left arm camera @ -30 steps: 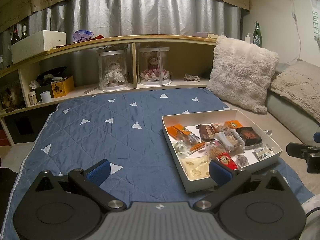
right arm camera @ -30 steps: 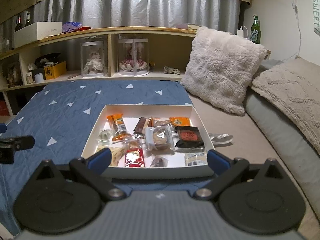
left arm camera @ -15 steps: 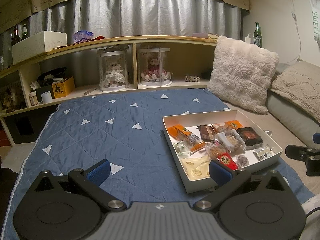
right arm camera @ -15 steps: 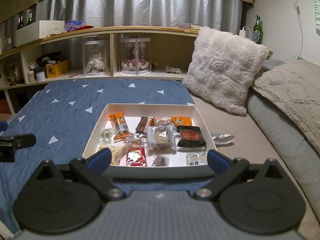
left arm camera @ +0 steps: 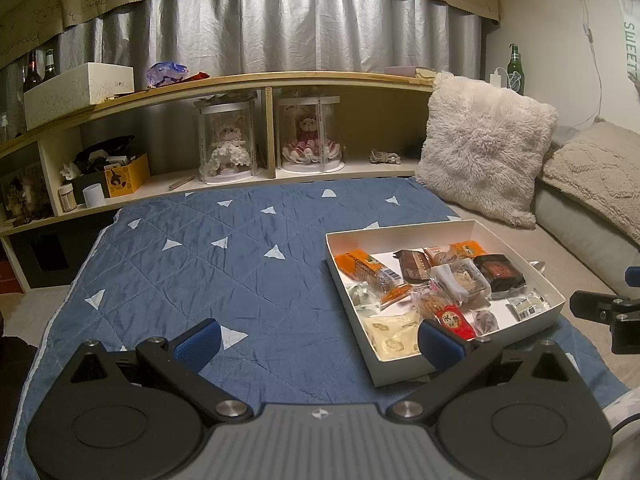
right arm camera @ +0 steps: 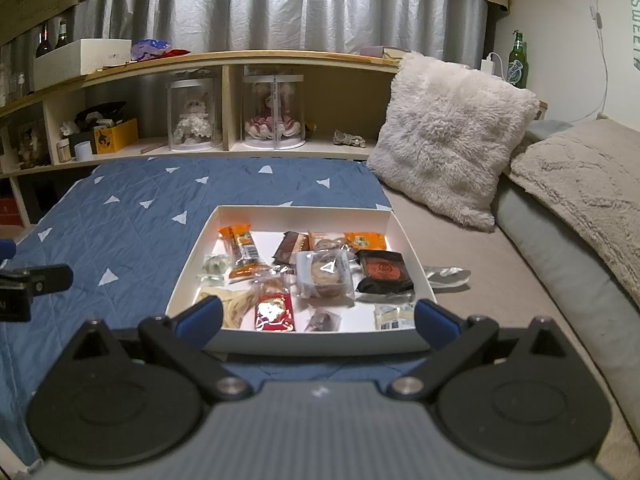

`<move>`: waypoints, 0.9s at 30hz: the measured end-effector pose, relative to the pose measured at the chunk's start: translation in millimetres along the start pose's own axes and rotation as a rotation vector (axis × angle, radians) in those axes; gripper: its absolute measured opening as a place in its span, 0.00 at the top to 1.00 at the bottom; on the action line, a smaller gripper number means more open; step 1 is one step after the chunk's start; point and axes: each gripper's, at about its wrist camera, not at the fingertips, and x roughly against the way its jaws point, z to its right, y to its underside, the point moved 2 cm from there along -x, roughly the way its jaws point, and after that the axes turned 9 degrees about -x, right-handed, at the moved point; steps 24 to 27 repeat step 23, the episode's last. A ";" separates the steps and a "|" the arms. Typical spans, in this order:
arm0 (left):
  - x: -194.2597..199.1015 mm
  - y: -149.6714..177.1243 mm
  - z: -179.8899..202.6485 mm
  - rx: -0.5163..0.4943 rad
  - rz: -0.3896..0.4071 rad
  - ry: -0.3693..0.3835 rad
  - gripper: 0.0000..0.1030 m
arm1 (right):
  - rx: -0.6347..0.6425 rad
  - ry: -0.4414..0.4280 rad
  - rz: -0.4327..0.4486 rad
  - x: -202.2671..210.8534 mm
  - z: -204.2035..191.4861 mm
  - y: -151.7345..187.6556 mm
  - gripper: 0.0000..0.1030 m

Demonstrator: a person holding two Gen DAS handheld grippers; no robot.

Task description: Organize snacks

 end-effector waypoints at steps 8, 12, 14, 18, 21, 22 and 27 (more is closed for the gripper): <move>0.1 0.1 0.0 0.000 0.000 -0.001 0.00 | 0.000 -0.004 -0.002 -0.1 1.2 1.0 0.01; 0.3 0.3 -0.1 -0.001 0.002 -0.001 0.00 | 0.000 -0.003 -0.001 0.0 0.9 1.1 0.01; 0.2 0.2 -0.3 -0.001 0.001 -0.001 0.00 | 0.000 -0.003 -0.002 0.1 0.7 1.1 0.01; 0.3 0.6 -0.8 -0.002 0.002 0.000 0.00 | 0.000 -0.006 -0.004 -0.8 1.5 2.0 0.01; 0.3 0.7 -0.6 -0.002 0.002 -0.001 0.00 | 0.000 -0.006 -0.004 -0.8 1.5 1.9 0.01; 0.2 0.7 -0.7 -0.001 0.002 -0.001 0.00 | -0.001 -0.006 -0.004 -0.9 1.6 1.9 0.01; 0.1 1.0 -1.0 -0.002 0.001 -0.003 0.00 | -0.001 -0.007 -0.004 -1.2 2.3 2.4 0.01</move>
